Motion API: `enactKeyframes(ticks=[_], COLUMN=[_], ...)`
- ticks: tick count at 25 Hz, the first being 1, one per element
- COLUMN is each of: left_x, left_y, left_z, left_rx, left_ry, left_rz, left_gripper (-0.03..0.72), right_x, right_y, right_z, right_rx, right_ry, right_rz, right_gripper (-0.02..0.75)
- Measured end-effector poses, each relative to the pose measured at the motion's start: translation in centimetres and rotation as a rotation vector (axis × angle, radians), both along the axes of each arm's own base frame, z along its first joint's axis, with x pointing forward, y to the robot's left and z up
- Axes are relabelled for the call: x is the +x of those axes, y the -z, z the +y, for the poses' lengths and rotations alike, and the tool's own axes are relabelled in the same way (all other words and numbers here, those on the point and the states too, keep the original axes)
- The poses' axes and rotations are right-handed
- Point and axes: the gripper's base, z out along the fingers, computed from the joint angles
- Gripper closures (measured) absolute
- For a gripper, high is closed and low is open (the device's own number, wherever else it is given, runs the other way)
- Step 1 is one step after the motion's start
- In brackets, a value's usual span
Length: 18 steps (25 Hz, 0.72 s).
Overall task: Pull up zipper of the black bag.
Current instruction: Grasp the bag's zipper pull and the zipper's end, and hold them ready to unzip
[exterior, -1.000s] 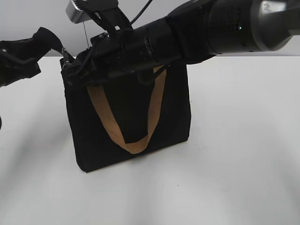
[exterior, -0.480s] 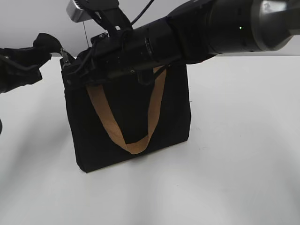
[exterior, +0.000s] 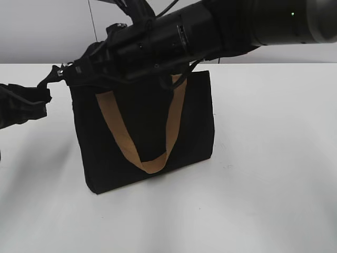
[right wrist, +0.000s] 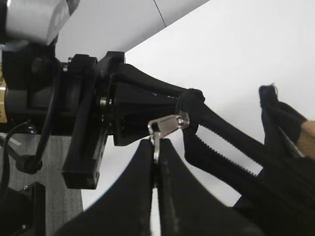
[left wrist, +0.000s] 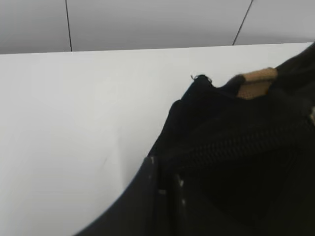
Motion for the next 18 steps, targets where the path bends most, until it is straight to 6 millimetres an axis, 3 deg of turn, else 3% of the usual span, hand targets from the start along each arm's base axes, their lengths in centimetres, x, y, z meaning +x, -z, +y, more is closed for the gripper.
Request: enactKeyframes(ticks=[11,18], left_x=[-0.2,-0.3], left_y=[0.6,0.9], left_z=[0.2,0.4], left_rx=[0.033,0.052], left_ry=[-0.013,-0.023], left_rz=[0.060,0.099], left_gripper=[0.667,0.667], right_x=[1.5,1.6], right_y=[0.0,0.5], right_z=[-2.7,-3.1], right_rx=[-0.033,-0.098], right_ry=[0.065,0.057], right_rz=[0.090,0.068], right_gripper=[0.738,0.738])
